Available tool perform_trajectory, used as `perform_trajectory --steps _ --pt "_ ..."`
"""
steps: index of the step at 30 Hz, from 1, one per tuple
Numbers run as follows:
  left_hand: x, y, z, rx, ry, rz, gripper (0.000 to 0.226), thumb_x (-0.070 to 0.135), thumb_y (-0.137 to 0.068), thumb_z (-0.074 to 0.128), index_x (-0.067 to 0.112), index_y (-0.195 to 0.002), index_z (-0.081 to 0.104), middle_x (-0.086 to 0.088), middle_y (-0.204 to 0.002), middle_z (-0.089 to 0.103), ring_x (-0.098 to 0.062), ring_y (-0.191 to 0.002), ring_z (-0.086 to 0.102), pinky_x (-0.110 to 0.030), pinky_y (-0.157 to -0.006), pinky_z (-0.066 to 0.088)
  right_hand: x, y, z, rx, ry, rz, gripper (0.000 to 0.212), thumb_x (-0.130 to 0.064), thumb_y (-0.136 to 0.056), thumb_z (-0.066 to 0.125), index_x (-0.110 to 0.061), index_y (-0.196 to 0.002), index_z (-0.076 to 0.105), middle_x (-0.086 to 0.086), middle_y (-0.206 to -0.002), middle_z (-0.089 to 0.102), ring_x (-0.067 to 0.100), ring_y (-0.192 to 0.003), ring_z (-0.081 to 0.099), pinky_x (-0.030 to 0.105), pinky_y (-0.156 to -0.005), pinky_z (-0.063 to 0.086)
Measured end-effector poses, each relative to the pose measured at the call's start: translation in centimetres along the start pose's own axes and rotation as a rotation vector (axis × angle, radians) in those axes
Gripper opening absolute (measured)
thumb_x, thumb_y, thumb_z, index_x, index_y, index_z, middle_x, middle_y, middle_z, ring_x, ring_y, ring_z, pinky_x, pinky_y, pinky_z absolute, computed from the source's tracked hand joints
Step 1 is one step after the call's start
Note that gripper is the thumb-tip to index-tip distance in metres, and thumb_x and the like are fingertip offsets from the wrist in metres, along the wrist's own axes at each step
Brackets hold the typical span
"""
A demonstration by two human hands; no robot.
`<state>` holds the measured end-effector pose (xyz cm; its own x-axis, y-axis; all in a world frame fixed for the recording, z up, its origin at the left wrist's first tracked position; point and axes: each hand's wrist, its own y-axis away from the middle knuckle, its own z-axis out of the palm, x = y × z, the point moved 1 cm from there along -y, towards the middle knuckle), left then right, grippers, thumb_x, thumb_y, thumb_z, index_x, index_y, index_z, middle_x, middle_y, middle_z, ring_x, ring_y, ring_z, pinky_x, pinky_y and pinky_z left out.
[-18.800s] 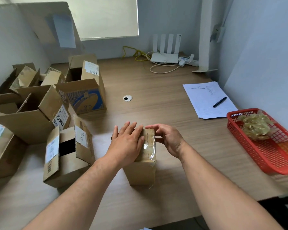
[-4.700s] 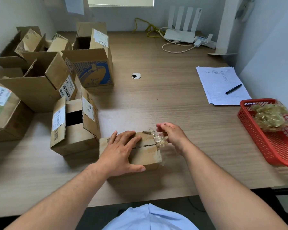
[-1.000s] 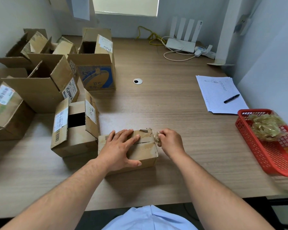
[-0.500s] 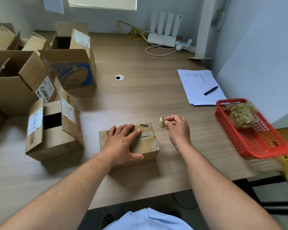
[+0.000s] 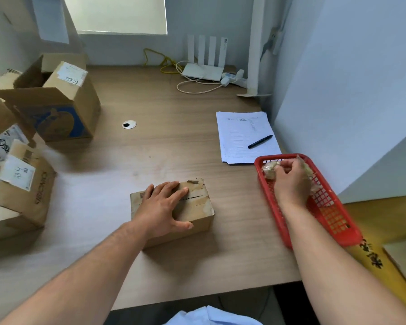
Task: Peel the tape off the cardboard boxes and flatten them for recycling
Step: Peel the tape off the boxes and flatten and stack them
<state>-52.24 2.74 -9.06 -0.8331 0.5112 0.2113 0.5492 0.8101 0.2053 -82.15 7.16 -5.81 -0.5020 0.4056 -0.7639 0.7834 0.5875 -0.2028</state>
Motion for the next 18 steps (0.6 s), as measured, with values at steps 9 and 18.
perform_trajectory --steps 9,18 --pt "2.5 -1.1 0.5 0.047 0.079 -0.065 0.113 0.085 -0.047 0.035 0.039 -0.149 0.024 0.009 -0.16 0.012 -0.012 -0.148 0.002 -0.037 -0.119 -0.01 6.2 -6.8 -1.7 -0.07 0.246 0.048 0.018 -0.019 -0.094 0.049 -0.009 -0.106 0.057 0.017 -0.11 0.064 0.038 -0.103 0.057 0.039 -0.077 0.044" --pt "2.8 -1.1 0.5 0.041 0.089 -0.084 0.111 0.086 -0.049 0.036 0.039 -0.149 0.025 0.009 -0.159 0.013 -0.012 -0.148 0.002 -0.036 -0.119 -0.011 7.3 -7.5 -1.6 -0.212 0.445 0.039 0.027 -0.022 -0.094 0.045 -0.01 -0.111 0.062 0.018 -0.115 0.052 0.038 -0.1 0.054 0.042 -0.088 0.044"
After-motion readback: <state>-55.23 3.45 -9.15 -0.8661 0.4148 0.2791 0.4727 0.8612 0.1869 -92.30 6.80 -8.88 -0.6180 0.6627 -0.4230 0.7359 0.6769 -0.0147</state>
